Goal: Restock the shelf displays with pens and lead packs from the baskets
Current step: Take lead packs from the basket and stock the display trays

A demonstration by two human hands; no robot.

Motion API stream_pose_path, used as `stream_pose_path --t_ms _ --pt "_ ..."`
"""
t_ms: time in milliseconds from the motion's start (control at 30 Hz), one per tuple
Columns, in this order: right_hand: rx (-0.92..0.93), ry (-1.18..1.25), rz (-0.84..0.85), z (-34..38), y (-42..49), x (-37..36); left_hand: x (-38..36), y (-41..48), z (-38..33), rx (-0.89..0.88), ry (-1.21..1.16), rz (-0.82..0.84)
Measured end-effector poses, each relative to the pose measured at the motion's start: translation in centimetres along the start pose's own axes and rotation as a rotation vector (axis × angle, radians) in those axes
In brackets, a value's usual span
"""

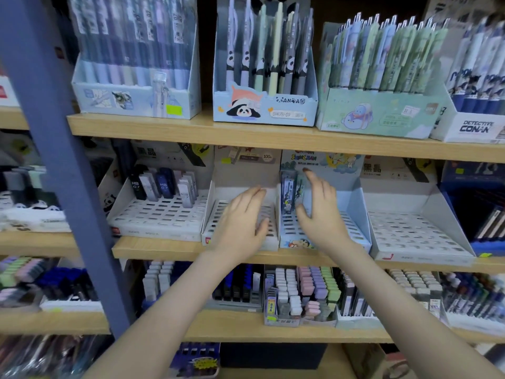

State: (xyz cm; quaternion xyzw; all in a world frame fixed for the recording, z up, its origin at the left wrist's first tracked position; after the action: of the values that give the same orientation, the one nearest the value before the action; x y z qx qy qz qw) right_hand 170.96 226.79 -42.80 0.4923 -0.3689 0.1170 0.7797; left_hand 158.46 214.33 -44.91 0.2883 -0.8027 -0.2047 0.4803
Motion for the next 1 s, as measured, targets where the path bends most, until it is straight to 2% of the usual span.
stream_pose_path --t_ms 100,233,367,533,633,867,1000 --pt "0.102 0.073 -0.047 4.0 -3.6 0.5 1.9 -4.4 0.7 -0.01 0.0 -0.02" --pt "0.268 0.072 0.073 8.6 -7.5 -1.2 3.9 -9.8 2.0 -0.016 -0.014 -0.019" --pt "0.307 0.112 0.128 12.1 -9.4 -3.3 5.5 -13.4 3.6 0.028 -0.002 -0.009" --pt "0.437 0.124 0.304 16.2 -13.2 -6.8 5.6 -18.8 5.9 0.102 -0.003 0.089" --pt "0.444 0.126 0.367 17.0 -14.2 -8.2 5.9 -20.2 7.1 0.135 0.004 0.095" --pt "0.368 0.108 0.366 16.7 -14.0 -9.9 5.0 -18.4 7.6 0.123 0.037 0.05" --pt "0.454 0.107 0.533 15.5 -18.5 -13.6 2.6 -23.9 9.8 0.246 0.051 0.166"
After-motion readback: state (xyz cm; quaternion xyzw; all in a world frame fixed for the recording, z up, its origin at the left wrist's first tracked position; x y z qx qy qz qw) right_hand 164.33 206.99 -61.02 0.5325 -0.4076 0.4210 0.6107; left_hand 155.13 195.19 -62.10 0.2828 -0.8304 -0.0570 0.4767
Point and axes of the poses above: each hand's wrist, its own y-axis towards the middle knuckle, its own x-axis out of the back of the hand, z = x × y, the point moved 2 cm from there along y, towards the middle knuckle, and after that the axes turned 13 degrees about -y, right-handed, at the moved point
